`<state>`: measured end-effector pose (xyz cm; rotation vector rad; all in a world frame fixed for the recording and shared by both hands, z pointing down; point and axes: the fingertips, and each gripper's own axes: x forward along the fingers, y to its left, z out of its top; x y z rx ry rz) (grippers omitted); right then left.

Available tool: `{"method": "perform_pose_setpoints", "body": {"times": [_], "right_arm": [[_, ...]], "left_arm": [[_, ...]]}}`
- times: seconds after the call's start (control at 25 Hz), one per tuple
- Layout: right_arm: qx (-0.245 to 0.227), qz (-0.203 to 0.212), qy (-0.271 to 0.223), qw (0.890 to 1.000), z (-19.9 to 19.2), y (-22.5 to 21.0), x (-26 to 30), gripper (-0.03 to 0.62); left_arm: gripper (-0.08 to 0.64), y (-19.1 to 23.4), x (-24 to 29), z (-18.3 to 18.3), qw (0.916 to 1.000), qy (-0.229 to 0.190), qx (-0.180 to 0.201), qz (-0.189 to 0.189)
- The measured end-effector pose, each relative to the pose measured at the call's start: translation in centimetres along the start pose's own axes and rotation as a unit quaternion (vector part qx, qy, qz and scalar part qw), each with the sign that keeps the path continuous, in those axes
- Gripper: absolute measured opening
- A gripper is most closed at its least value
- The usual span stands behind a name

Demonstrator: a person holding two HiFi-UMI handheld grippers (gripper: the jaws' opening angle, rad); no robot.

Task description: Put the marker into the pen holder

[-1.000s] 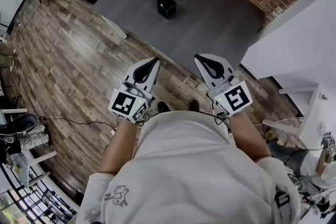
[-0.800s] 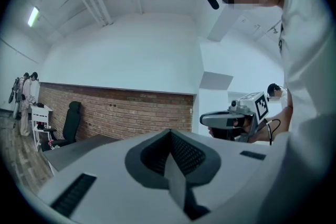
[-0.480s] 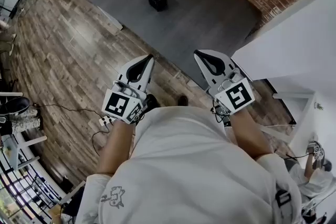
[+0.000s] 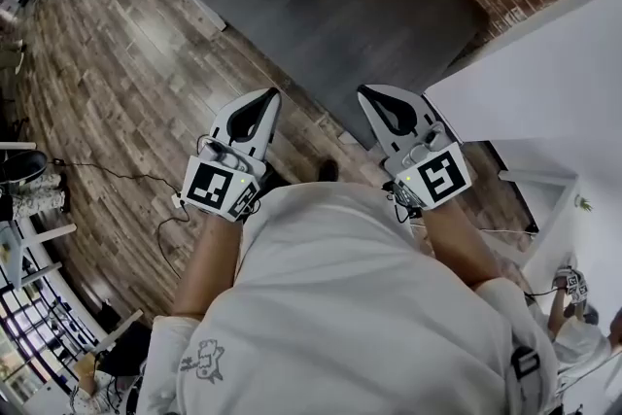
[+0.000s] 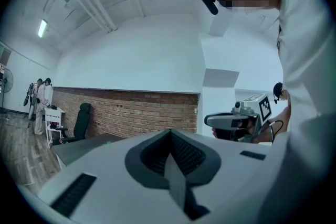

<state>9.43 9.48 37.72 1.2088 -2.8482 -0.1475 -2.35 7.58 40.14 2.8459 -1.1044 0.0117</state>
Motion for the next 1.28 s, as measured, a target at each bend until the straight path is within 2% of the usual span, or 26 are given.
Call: {"method": "perform_pose_setpoints", "body": {"times": [0.12, 0.28, 0.6, 0.8, 1.08, 1.28], "right_arm": [[0.008, 0.004, -0.004, 1.0, 0.3, 0.5, -0.2, 0.005], [-0.005, 0.014, -0.004, 1.0, 0.2, 0.7, -0.1, 0.005], [0.014, 0.023, -0.007, 1.0, 0.0, 1.1, 0.3, 0.005], [-0.003, 0.021, -0.006, 1.0, -0.3, 0.5, 0.0, 0.005], [0.015, 0.019, -0.005, 1.0, -0.4, 0.3, -0.3, 0.005], [0.011, 0.02, -0.006, 1.0, -0.3, 0.0, -0.7, 0.005]], "left_arm": [[0.012, 0.0, -0.5, 0.2, 1.0, 0.0, 0.004, 0.006], [0.012, 0.2, -0.9, 0.4, 0.9999, -0.002, 0.004, 0.016], [0.012, 0.5, -0.9, 0.3, 0.9997, 0.0, 0.001, 0.024], [0.012, 0.2, -0.5, 0.2, 0.9997, 0.001, 0.0, 0.022], [0.012, -0.3, 0.1, 0.0, 0.9999, 0.003, 0.0, 0.016], [0.012, -1.0, 0.6, -0.1, 0.9999, 0.004, 0.0, 0.012]]}}
